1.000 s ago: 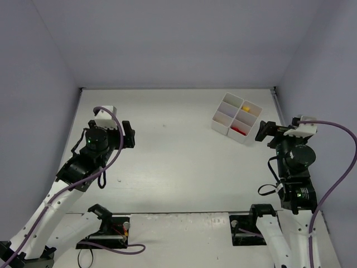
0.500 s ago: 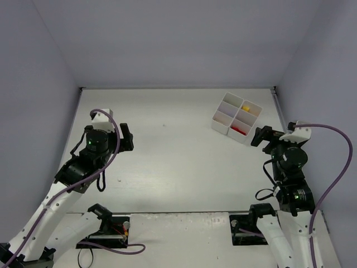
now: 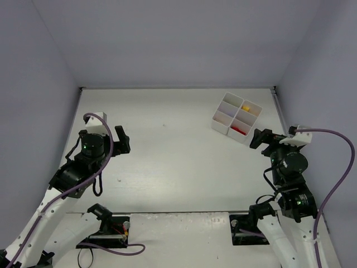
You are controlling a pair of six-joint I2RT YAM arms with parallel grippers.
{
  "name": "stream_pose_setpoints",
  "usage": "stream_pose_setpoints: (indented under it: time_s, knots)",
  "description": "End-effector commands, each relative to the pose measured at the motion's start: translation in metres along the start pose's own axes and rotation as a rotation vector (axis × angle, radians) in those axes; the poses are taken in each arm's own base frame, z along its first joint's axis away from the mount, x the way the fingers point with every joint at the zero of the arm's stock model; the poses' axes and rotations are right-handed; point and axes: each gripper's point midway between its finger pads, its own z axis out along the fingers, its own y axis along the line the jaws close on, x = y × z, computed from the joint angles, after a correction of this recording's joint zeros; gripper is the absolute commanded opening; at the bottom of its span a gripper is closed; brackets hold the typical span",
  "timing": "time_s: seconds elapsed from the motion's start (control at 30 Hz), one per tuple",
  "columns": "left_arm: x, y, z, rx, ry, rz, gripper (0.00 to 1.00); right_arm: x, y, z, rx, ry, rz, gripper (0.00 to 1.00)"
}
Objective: Sort the legos into containers by color
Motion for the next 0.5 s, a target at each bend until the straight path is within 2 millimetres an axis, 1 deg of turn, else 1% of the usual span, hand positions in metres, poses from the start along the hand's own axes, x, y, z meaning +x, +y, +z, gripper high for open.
stream_pose_setpoints:
  time_s: [0.0,0.03,0.1,0.17,0.47]
  knots:
    - [-0.0232,-0.0033,-0.0065,0.008,-0.062,-0.058,0.93,-0.0154,0.0030,0.0034,0.003,-0.047,0.015,1.00]
    - [-0.0228,-0.0036,-0.0062,0.009,-0.060,-0.058,0.97,-0.0144,0.0048,0.0038,-0.005,-0.040,0.019,1.00]
    - [-0.0219,-0.0053,-0.0063,0.017,-0.054,-0.060,0.97,-0.0160,0.0057,0.0045,-0.006,-0.036,0.022,1.00]
    - [-0.0204,-0.0061,-0.0064,0.022,-0.046,-0.058,0.97,-0.0133,0.0065,0.0056,-0.007,-0.020,0.018,1.00]
    - [-0.0249,-0.0032,-0.0074,0.014,-0.073,-0.047,0.97,-0.0143,0.0078,0.0061,-0.011,-0.010,0.007,1.00]
